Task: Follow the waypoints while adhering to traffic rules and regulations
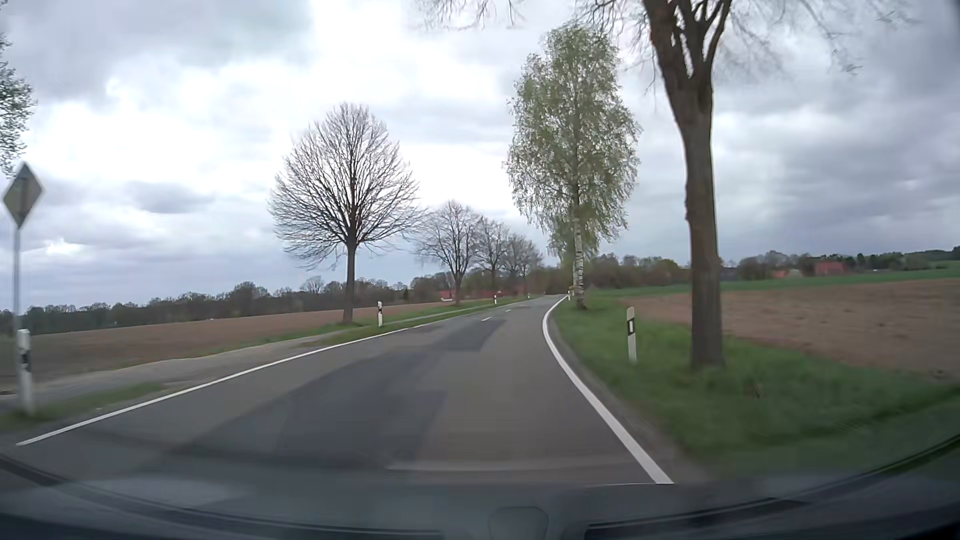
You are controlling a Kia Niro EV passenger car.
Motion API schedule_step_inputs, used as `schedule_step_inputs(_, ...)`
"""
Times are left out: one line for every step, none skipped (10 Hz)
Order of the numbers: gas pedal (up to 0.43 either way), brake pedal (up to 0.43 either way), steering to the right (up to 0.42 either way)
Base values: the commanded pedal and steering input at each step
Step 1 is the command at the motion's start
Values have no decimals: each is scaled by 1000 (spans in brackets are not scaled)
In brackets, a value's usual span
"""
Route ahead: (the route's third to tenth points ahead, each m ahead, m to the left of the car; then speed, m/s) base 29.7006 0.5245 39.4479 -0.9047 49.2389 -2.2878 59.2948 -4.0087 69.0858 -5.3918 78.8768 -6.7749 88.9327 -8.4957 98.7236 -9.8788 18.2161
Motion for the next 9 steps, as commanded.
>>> schedule_step_inputs(98, 0, 28)
schedule_step_inputs(98, 0, 27)
schedule_step_inputs(98, 0, 28)
schedule_step_inputs(98, 0, 27)
schedule_step_inputs(98, 0, 27)
schedule_step_inputs(98, 0, 27)
schedule_step_inputs(98, 0, 25)
schedule_step_inputs(98, 0, 24)
schedule_step_inputs(98, 0, 21)
